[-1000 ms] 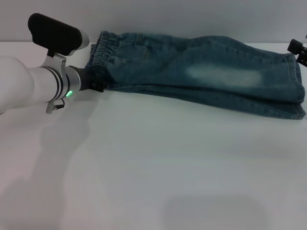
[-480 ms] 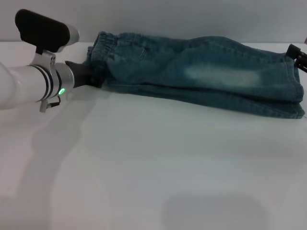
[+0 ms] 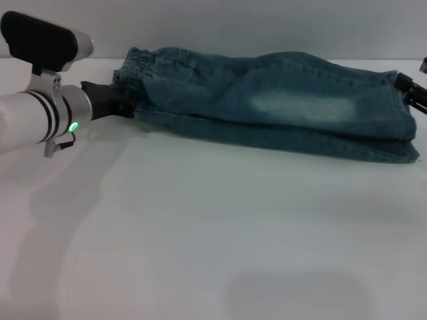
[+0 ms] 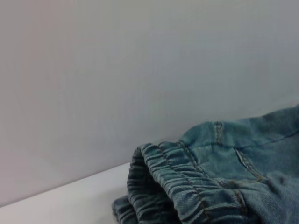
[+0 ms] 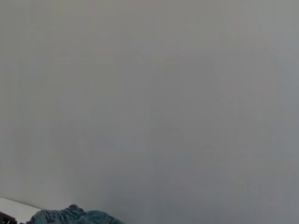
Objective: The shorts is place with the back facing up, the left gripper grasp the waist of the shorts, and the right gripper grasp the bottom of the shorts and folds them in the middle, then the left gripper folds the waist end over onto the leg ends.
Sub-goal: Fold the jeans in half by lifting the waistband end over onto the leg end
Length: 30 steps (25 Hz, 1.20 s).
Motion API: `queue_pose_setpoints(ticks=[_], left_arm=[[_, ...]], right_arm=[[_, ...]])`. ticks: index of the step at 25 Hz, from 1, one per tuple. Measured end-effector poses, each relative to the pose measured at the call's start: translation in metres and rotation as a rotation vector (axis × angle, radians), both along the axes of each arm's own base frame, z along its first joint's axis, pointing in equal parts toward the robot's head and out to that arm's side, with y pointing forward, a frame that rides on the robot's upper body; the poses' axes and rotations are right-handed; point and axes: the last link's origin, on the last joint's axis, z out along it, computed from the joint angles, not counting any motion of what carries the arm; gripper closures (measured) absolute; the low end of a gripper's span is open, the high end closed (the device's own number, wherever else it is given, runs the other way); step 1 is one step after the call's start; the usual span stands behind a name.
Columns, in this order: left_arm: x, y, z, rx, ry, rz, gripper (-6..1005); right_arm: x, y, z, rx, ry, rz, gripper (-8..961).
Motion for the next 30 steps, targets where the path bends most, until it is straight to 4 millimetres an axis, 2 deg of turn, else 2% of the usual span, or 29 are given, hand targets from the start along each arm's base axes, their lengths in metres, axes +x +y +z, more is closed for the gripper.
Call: queue_pose_setpoints(ticks=[14,19,22,30], left_arm=[[0.005,0.003,0.011,-0.008,-0.031,-0.017,858],[0.012,0.002,0.015,-0.036,-0.099,-0.057,858],[0.021,-0.003,0.024,-0.073,-0.212,-0.140,859],[0.030,-0.007,0.032,-0.090,-0.300,-0.210,863]], right_arm=[[0.002,0.002,-0.011,-0.015,0.000,-0.005,324],[0.002,0.003,-0.013,-0.009,-0.013,-0.002,323],[0.001,0.006,-0.014,-0.009,-0.017,-0.005,323],[-0.006,0.015,-0.020,-0.022,-0.017,0.003,324]])
